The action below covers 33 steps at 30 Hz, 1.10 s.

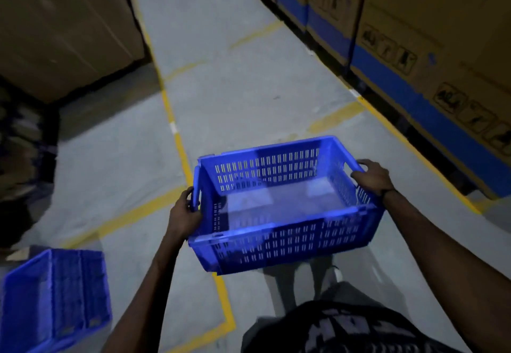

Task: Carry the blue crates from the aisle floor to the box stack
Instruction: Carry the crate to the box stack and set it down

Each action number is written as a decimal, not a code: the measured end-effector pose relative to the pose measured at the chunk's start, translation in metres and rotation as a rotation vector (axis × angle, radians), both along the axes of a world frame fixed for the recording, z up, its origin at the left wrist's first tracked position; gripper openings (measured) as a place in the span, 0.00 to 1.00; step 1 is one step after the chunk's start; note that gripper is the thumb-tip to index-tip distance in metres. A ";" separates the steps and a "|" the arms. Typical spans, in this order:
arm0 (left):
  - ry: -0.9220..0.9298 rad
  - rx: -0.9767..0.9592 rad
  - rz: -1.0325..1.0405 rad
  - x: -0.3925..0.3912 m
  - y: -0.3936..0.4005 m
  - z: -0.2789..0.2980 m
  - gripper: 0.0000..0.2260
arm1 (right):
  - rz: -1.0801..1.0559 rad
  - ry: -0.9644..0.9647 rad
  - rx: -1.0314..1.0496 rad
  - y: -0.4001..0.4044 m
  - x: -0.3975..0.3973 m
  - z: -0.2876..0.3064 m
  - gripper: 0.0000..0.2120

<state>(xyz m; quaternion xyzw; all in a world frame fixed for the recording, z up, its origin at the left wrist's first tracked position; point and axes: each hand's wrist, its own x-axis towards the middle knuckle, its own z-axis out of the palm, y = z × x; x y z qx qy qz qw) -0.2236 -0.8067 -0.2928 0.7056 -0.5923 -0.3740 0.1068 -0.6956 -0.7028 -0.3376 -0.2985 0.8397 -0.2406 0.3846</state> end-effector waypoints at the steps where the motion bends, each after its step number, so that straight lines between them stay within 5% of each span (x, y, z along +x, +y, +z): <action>1: 0.055 -0.001 0.072 0.020 0.011 0.001 0.37 | 0.041 0.007 -0.009 -0.012 0.013 0.012 0.24; 13: 0.652 0.023 0.805 0.249 0.169 0.001 0.21 | 0.304 0.010 -0.187 -0.077 0.256 0.093 0.25; 23: 0.710 -0.134 1.138 0.368 0.282 -0.011 0.19 | 0.559 -0.025 -0.283 -0.082 0.447 0.093 0.25; 33: 0.668 -0.417 1.313 0.409 0.283 0.015 0.17 | 0.756 -0.086 -0.274 -0.144 0.547 0.054 0.24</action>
